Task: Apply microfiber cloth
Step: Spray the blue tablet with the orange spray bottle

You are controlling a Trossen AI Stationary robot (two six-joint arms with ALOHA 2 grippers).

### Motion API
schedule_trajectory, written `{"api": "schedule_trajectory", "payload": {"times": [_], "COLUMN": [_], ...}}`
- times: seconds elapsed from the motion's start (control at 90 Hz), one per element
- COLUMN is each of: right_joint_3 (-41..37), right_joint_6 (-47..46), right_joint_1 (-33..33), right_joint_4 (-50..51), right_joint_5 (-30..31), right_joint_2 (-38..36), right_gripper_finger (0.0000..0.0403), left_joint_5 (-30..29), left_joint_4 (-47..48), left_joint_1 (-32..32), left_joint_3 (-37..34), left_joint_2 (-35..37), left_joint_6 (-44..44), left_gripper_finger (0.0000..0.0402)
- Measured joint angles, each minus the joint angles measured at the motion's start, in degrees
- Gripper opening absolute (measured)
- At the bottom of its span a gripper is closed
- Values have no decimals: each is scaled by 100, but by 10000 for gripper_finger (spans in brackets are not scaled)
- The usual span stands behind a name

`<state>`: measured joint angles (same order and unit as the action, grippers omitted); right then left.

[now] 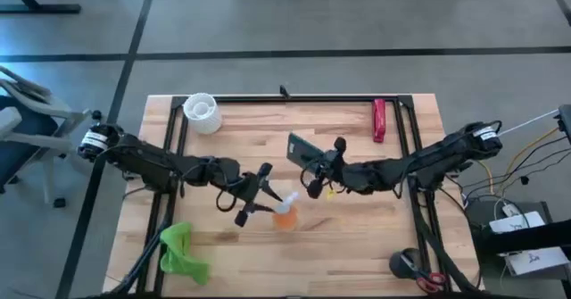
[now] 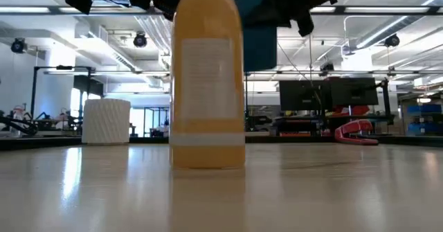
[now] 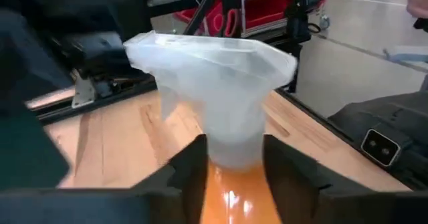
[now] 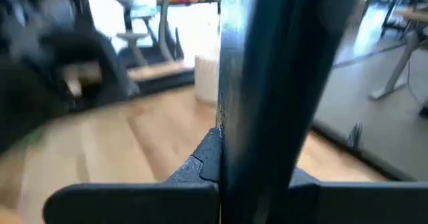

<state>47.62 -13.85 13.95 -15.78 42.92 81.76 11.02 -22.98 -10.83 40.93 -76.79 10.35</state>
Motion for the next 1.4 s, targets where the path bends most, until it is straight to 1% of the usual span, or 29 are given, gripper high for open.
{"api": "schedule_trajectory", "payload": {"times": [0.111,0.156,0.189,0.322,0.456,0.533,0.6,0.678,0.856,0.967,1.1,1.256,1.4], "right_joint_3": [-9,-9,-9,-9,-9,-7,-7,-7,-7,-2,0,0,0], "right_joint_6": [-330,-360,-359,-293,-383,-567,-702,-898,-1064,-916,-649,-312,-253], "right_joint_1": [70,95,127,286,543,782,1028,1340,2035,2270,2260,2128,1969], "right_joint_4": [439,451,466,580,801,1091,1323,1571,2057,1786,1280,749,398], "right_joint_5": [71,123,205,542,849,787,611,610,595,469,253,206,201], "right_joint_2": [10,10,5,-123,-429,-593,-739,-872,-1207,-1253,-1096,-782,-599], "right_gripper_finger": [3,3,3,3,3,3,3,3,3,3,3,3,3], "left_joint_5": [-2,-6,-6,-3,0,1,1,2,5,5,6,8,9], "left_joint_4": [8,9,14,116,115,133,141,227,715,842,781,739,737], "left_joint_1": [0,0,0,0,0,0,0,0,-28,-97,-168,-288,-420], "left_joint_3": [0,0,0,0,0,0,0,0,-22,-54,-59,-62,-63], "left_joint_2": [0,0,0,0,0,0,0,0,0,-19,-174,-451,-535], "left_joint_6": [-2,-2,-15,-25,18,23,22,-60,-306,-433,-557,-664,-694], "left_gripper_finger": [17,7,7,35,80,112,138,166,210,223,225,215,203]}}
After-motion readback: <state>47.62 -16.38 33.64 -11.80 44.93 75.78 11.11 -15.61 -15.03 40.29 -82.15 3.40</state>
